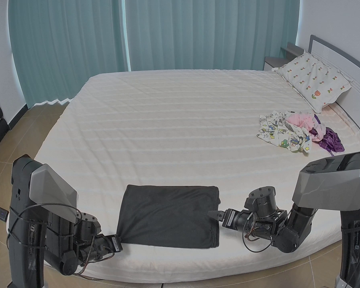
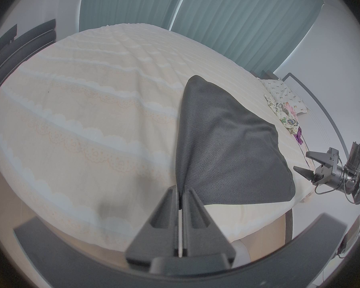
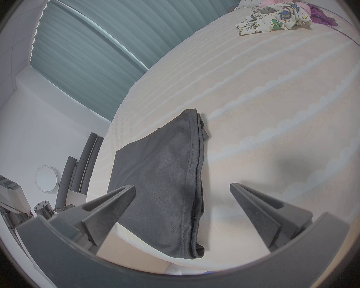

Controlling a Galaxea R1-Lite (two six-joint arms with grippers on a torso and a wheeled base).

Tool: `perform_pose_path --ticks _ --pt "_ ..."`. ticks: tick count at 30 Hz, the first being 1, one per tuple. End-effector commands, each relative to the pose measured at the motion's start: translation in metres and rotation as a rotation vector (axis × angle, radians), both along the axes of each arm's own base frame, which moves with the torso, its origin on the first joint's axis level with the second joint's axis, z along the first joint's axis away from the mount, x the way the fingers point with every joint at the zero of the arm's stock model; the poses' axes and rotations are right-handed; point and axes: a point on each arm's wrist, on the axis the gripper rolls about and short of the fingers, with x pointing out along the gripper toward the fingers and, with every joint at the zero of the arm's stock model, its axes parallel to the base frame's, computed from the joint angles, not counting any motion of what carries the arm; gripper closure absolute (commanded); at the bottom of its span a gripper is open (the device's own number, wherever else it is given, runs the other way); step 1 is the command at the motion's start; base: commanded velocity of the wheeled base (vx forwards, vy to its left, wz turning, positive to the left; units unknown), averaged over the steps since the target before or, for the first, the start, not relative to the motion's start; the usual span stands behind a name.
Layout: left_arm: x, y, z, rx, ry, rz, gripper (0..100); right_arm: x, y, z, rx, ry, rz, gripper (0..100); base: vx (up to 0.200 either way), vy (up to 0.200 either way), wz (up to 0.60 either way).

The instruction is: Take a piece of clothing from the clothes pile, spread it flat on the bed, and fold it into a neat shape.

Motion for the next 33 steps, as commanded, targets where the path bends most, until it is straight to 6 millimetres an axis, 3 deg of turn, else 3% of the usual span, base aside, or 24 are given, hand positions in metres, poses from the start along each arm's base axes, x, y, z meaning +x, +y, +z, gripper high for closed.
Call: perform_pose_path --ticks 1,3,4,9,14,17,18,19,24,33 --pt "0.0 0.0 0.0 0.0 0.002 0.001 100 0.0 0.0 0.0 0.0 0.001 -0.001 0 0.0 0.0 0.0" --pt "0.001 0.001 0.001 -0.005 -0.005 0.007 100 0.0 -0.001 0.0 0.0 0.001 -0.002 0 0.0 0.0 0.0" --pt "0.001 0.001 0.002 -0.004 -0.007 0.008 0 0.0 -0.001 0.0 0.0 0.001 -0.002 0 0.0 0.0 0.0" --pt "0.002 0.006 0.008 -0.022 -0.02 0.039 0 0.004 -0.005 0.003 0.004 -0.011 -0.02 0 0.0 0.0 0.0" --pt "0.004 0.015 0.04 -0.068 -0.122 0.084 0 0.012 -0.019 0.037 0.042 -0.086 -0.067 0 0.0 0.0 0.0" --pt "0.007 0.027 0.065 -0.093 -0.219 0.124 0 0.005 -0.035 0.061 0.043 -0.124 -0.127 0 0.0 0.0 0.0" --pt "0.007 0.027 0.065 -0.093 -0.219 0.124 0 0.005 -0.035 0.061 0.043 -0.124 -0.127 0 0.0 0.0 0.0" --pt "0.006 0.033 0.083 -0.1 -0.285 0.143 0 -0.006 -0.051 0.083 0.049 -0.163 -0.174 0 0.0 0.0 0.0" --pt "-0.023 0.047 0.13 -0.125 -0.444 0.177 0 -0.052 -0.083 0.13 0.082 -0.269 -0.223 0 0.0 0.0 0.0" --pt "-0.074 0.059 0.189 -0.168 -0.674 0.219 0 -0.139 -0.121 0.171 -0.035 -0.534 -0.278 0 0.0 0.0 0.0"
